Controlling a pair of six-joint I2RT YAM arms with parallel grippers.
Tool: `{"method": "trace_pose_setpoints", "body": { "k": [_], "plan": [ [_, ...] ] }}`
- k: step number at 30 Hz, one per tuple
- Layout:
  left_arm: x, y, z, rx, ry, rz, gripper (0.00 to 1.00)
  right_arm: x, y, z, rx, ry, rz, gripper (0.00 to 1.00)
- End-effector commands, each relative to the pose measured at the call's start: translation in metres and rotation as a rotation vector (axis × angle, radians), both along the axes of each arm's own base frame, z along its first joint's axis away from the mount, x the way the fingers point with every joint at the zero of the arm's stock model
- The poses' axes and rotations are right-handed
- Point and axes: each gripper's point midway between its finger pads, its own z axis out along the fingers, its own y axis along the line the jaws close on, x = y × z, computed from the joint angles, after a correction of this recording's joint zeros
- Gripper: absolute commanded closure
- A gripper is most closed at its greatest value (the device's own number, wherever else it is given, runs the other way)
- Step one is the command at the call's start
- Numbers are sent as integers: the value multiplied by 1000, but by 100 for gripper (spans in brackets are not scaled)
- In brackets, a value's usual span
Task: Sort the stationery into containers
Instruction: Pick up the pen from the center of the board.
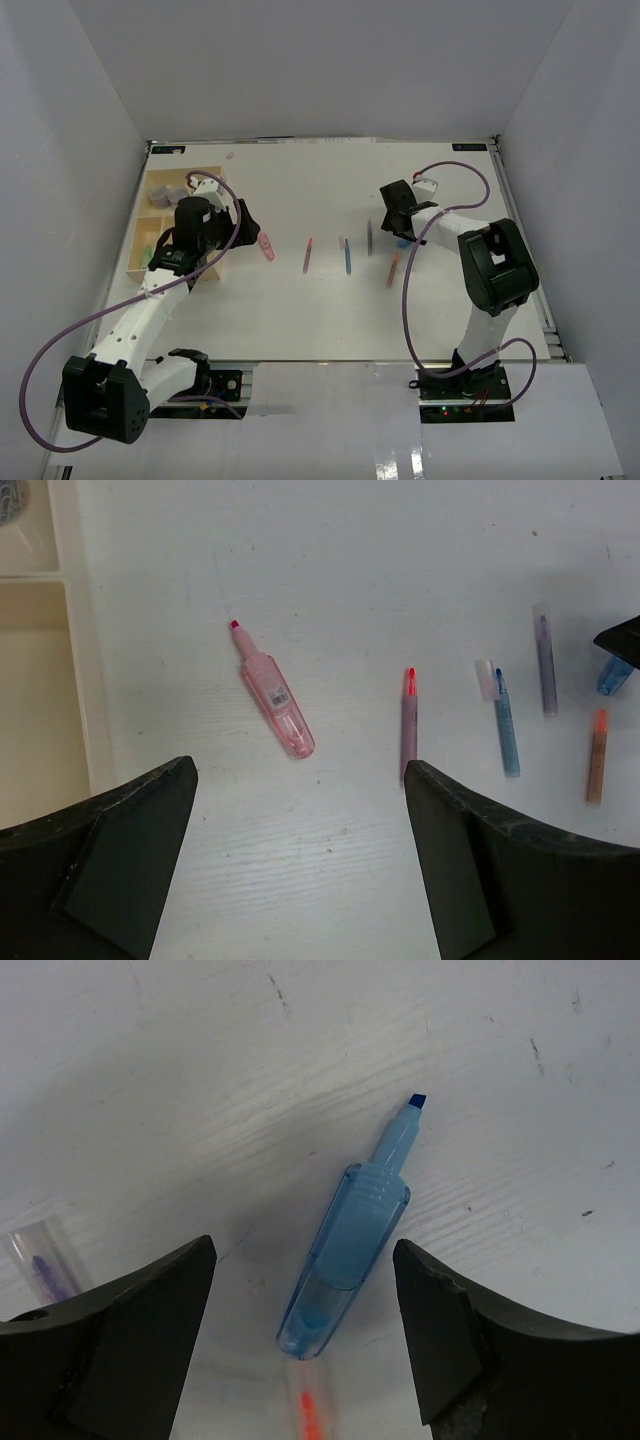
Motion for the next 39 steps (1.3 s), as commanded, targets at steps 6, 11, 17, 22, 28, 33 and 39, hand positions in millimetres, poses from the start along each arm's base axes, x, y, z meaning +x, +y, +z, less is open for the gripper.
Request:
{"method": "trace_pose_setpoints", "body": {
  "k": [6, 11, 17, 22, 28, 33, 39],
  "plan": [
    [-4, -4, 10, 20, -27, -16, 5, 8, -8, -5, 23, -14, -116, 27],
    [-4, -5, 8, 19, -21, -22, 5, 6, -10, -15, 29, 7, -128, 34],
    [-3, -5, 6, 22, -13, -23, 5, 8, -13, -23, 35, 25, -139, 44],
    [-3, -5, 4, 24, -6, -23, 5, 16, -13, -22, 30, 20, -138, 53],
    [-2, -5, 1, 31, 0, -22, 5, 33, -12, -22, 16, 19, -118, 65],
    [-2, -5, -1, 31, 6, -22, 5, 55, -8, -16, -15, 0, -50, 70],
    [-2, -5, -2, 32, 9, -22, 5, 68, -3, -17, -53, 22, 100, 64]
  ]
}}
